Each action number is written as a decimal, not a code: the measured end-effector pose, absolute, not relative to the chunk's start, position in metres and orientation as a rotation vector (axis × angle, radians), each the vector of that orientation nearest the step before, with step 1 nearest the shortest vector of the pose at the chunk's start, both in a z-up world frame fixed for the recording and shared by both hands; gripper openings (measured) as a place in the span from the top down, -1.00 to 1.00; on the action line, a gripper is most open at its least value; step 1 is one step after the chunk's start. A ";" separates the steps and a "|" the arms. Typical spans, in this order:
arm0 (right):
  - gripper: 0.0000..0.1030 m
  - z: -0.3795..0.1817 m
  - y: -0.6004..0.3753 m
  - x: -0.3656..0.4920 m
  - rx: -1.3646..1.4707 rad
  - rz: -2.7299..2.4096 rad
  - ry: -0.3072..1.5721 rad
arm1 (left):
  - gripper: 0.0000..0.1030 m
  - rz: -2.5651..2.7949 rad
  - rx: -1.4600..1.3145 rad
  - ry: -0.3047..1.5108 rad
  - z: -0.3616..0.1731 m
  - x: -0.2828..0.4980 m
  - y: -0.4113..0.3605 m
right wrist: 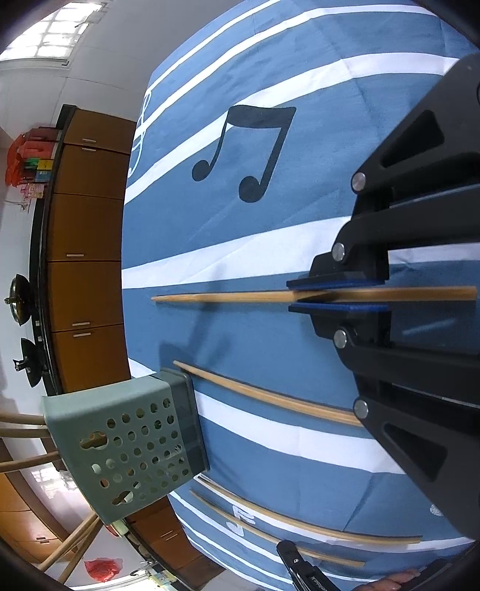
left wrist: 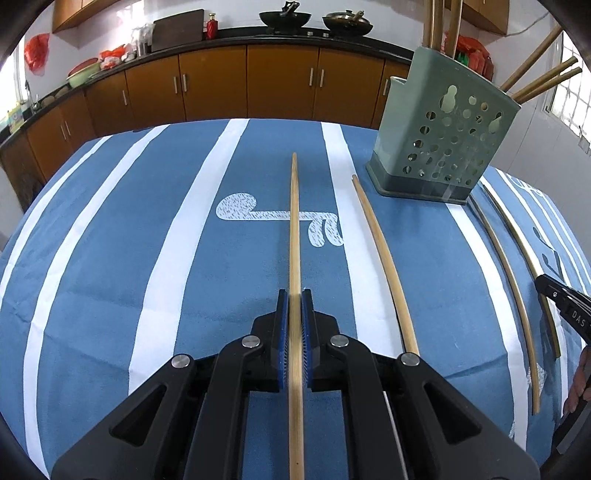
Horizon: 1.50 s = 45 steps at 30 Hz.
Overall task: Organize utensils
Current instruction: 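Grasp a chopstick with the left tool while the right tool grasps another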
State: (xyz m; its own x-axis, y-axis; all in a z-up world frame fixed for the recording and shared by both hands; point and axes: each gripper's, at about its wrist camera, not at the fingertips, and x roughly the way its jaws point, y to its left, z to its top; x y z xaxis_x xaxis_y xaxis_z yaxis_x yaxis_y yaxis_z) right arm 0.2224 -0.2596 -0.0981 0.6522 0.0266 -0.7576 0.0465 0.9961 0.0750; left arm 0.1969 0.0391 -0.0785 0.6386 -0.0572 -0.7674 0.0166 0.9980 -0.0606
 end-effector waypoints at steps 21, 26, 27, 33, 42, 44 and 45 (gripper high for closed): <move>0.83 -0.098 -0.258 0.223 0.097 -0.010 0.862 | 0.83 -0.039 -0.043 0.878 -0.078 0.197 0.038; 0.83 -0.098 -0.258 0.223 0.096 -0.009 0.863 | 0.83 -0.039 -0.043 0.878 -0.078 0.197 0.038; 0.83 -0.098 -0.258 0.223 0.096 -0.009 0.863 | 0.83 -0.039 -0.043 0.878 -0.078 0.197 0.038; 0.83 -0.098 -0.258 0.223 0.096 -0.009 0.863 | 0.83 -0.039 -0.043 0.878 -0.078 0.197 0.038; 0.83 -0.099 -0.257 0.223 0.099 -0.009 0.864 | 0.80 -0.041 -0.042 0.878 -0.078 0.197 0.038; 0.83 -0.099 -0.256 0.221 0.098 -0.012 0.865 | 0.75 -0.048 -0.039 0.878 -0.078 0.196 0.036; 0.83 -0.099 -0.254 0.219 0.094 -0.013 0.865 | 0.71 -0.052 -0.031 0.878 -0.078 0.194 0.035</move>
State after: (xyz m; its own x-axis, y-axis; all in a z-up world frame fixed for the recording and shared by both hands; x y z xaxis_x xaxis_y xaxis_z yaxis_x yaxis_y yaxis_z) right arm 0.2190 -0.2544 -0.0989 0.6488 0.0269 -0.7604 0.0492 0.9958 0.0771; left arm 0.1938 0.0354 -0.0780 0.6377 -0.0581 -0.7681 0.0326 0.9983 -0.0485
